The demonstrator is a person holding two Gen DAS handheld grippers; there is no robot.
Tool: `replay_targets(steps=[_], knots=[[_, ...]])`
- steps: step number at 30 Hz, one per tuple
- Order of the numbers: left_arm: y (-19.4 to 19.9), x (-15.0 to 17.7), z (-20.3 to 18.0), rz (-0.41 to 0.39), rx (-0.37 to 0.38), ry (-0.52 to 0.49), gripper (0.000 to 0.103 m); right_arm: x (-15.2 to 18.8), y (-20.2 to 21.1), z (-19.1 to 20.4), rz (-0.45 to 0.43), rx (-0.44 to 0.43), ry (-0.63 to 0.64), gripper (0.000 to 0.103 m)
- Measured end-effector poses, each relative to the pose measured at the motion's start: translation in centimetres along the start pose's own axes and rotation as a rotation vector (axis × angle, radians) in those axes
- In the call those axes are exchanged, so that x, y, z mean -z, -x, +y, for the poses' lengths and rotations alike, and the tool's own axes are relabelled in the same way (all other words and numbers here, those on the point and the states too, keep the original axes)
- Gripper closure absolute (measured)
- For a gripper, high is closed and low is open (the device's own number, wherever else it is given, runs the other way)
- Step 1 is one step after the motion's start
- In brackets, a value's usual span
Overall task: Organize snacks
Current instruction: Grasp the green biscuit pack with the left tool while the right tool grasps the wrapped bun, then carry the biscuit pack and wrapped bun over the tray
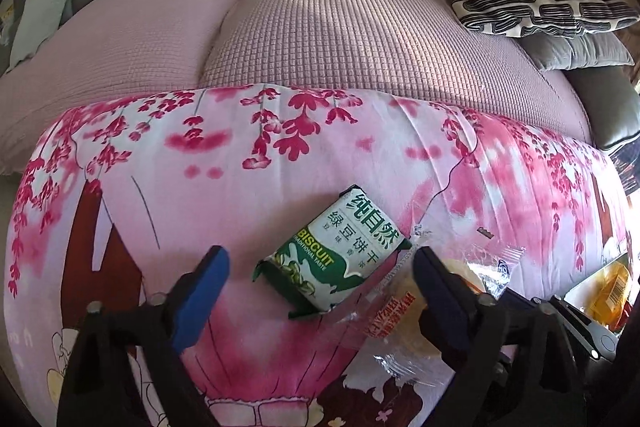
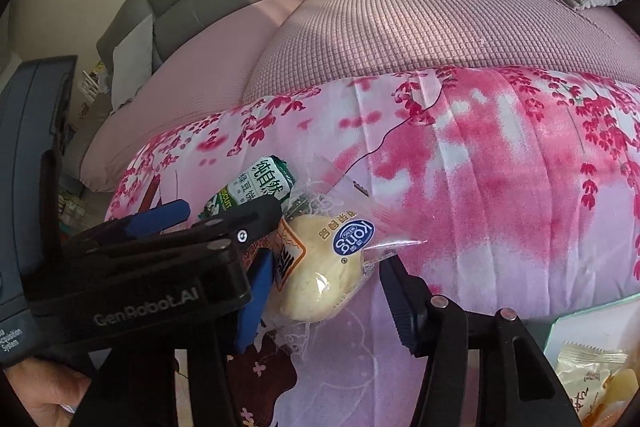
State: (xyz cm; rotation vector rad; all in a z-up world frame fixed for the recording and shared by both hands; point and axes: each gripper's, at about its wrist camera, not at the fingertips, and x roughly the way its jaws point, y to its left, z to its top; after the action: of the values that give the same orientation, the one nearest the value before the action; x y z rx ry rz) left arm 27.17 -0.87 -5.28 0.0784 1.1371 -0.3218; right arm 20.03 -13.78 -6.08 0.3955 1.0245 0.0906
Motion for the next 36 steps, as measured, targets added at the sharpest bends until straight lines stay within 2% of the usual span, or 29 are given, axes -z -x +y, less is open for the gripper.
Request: replay_targets(steps=[6, 9, 13, 16, 26, 36], knots=[[-1.3, 0.0, -0.7, 0.035, -0.02, -0.017, 0.034, 0.0, 0.1, -0.2, -0.001, -0.004, 0.003, 0.051], [-1.7, 0.1, -0.6, 0.037, -0.017, 0.002, 0.039, 0.2, 0.2, 0.0, -0.005, 0.001, 0.017, 0.052], [-1.4, 0.5, -0.1, 0.035, -0.008, 0.027, 0.053, 0.2, 0.3, 0.1, -0.002, -0.004, 0.02, 0.056], [-1.2, 0.9, 0.4, 0.029, 0.009, 0.056, 0.059, 0.3, 0.5, 0.4, -0.006, 0.003, 0.032, 0.057], [0.2, 3.2, 1.3, 0.007, 0.066, 0.17, 0.062, 1.1, 2.3, 0.3, -0.008, 0.004, 0.037, 0.06], [3.3, 7.2, 1.7, -0.036, 0.116, 0.309, 0.063, 3.4, 5.2, 0.0, -0.01, -0.004, 0.029, 0.06]])
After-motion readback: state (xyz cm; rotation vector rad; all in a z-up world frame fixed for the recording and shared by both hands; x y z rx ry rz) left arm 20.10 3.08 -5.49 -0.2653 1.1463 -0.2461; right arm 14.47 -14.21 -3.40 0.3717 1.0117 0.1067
